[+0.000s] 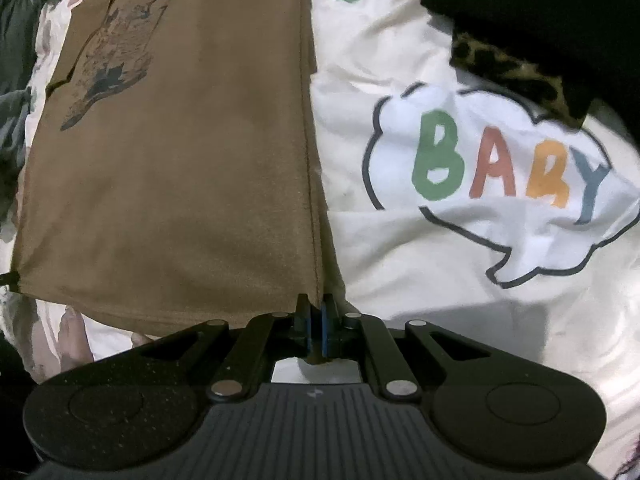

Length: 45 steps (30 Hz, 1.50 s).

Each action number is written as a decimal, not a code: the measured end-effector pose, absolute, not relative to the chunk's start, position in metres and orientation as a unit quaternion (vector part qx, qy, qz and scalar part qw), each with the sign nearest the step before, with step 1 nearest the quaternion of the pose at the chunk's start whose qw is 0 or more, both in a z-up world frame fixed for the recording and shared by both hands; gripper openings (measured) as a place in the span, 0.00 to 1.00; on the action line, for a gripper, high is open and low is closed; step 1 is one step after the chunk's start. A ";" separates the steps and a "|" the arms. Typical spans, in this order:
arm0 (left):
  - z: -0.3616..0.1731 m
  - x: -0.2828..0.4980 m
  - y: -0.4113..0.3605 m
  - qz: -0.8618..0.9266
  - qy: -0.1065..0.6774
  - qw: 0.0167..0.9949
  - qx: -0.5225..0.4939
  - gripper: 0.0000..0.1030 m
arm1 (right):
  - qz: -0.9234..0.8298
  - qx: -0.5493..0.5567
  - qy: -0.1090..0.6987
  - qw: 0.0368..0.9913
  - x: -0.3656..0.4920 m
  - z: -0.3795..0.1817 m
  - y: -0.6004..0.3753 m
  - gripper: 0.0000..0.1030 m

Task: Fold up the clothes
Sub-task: 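Lift the hem with both grippers and carry it toward the collar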

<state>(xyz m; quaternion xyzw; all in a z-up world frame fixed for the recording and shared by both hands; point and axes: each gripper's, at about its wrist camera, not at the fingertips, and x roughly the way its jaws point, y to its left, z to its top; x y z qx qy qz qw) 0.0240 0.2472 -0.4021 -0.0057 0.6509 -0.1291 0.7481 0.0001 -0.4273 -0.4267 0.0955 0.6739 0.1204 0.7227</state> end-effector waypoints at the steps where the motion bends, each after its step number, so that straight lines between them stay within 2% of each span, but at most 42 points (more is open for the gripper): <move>1: -0.398 0.021 0.247 -0.130 0.650 0.749 -0.004 0.02 | 0.118 0.091 0.675 0.723 0.000 -0.424 -0.426 0.02; 5: -0.378 0.004 0.257 -0.131 0.646 0.752 0.000 0.02 | 0.115 0.084 0.674 0.725 -0.001 -0.410 -0.425 0.02; 11: -0.387 0.017 0.226 -0.140 0.640 0.755 0.004 0.02 | 0.113 0.078 0.669 0.730 -0.004 -0.389 -0.426 0.02; 18: -0.365 0.010 0.224 -0.146 0.637 0.757 0.007 0.02 | 0.112 0.072 0.664 0.736 -0.008 -0.364 -0.426 0.02; 32: -0.344 -0.025 0.234 -0.139 0.638 0.757 -0.009 0.02 | 0.110 0.077 0.662 0.737 -0.048 -0.348 -0.434 0.02; 45: -0.353 -0.070 0.249 -0.138 0.658 0.740 -0.028 0.02 | 0.094 0.105 0.673 0.726 -0.098 -0.347 -0.455 0.02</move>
